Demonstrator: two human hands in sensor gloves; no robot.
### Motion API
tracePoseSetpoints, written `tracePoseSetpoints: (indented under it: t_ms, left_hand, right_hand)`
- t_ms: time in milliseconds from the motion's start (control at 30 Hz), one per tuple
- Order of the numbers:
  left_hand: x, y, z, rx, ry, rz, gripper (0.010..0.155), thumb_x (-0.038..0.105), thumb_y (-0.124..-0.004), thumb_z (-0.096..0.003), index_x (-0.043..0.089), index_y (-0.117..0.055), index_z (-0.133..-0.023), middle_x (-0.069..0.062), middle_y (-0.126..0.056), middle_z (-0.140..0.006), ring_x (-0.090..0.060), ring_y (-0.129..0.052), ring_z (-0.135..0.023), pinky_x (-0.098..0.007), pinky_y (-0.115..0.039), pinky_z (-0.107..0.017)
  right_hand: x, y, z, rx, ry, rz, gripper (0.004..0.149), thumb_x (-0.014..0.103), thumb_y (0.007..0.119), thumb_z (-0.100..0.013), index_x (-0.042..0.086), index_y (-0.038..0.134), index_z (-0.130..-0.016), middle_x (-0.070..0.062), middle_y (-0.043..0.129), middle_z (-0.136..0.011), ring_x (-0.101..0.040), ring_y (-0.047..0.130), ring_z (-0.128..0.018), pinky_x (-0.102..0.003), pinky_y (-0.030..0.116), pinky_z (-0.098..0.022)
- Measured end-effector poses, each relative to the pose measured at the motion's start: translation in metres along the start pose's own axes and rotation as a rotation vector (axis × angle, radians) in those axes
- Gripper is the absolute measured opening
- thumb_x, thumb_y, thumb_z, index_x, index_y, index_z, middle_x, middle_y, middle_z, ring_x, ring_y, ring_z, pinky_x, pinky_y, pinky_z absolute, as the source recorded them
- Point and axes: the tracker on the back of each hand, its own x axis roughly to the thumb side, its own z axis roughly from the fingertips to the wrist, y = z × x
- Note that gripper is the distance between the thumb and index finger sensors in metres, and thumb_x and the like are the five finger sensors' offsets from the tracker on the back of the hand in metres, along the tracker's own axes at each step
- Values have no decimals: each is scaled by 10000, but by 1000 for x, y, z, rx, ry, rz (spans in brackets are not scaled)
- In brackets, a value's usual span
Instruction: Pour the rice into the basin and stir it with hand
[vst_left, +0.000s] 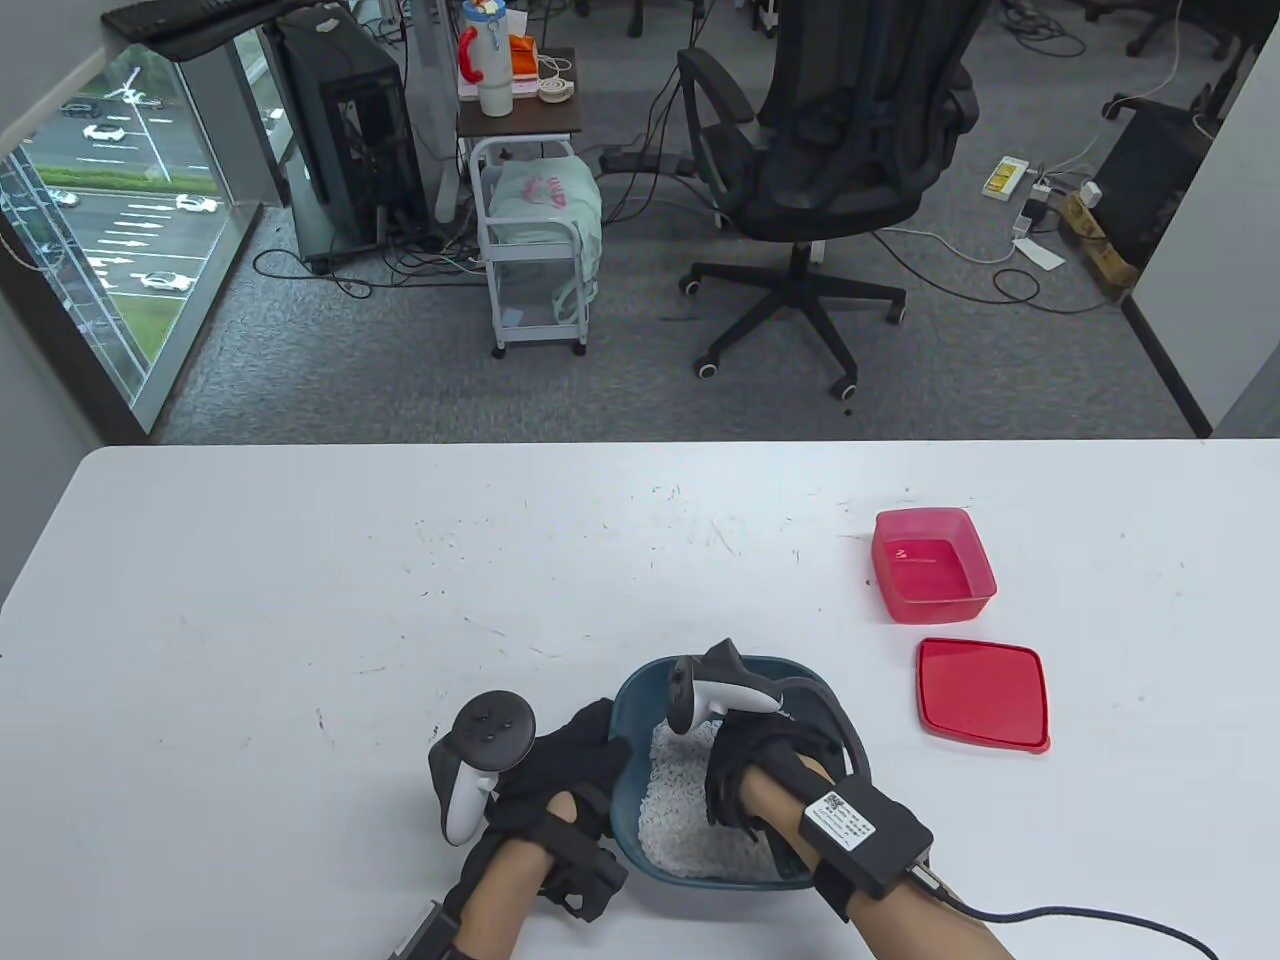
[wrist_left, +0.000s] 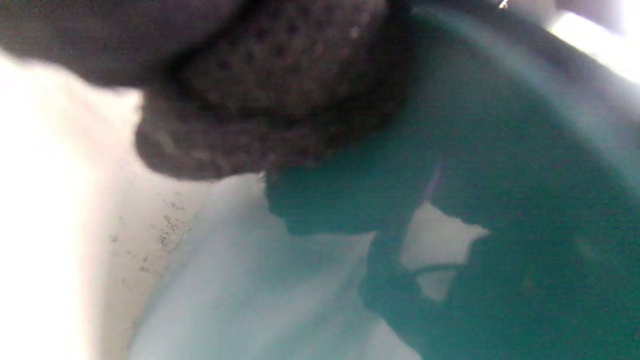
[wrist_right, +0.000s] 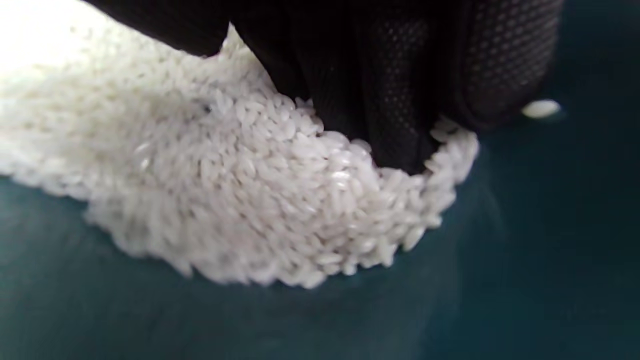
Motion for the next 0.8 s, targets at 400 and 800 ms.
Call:
tracePoseSetpoints:
  t_ms: [400,800]
  left_hand:
    - [0,0,0,0,-2,3,636,292,-828,-487,-12,-671,-1023,-312,-831,-912,-158,-1089,-67,-251,-969,16]
    - [0,0,0,-15,-11,-1,637,289,-829,-486,-13,-669,-1024,-313,-826,-916,-162,-1093,-74,-258,-971,10]
  right_hand:
    - [11,1,-5,206,-642,-463,648,376,777,-343,-77,834,-803,-308,980,-727,-530,981,-573,-621,813,-380]
    - [-7,-36,-7,-156,-363,-511,641,370,713,-408,43,624,-951,-234,700,-951,-476,717,-836,-659,617,-547]
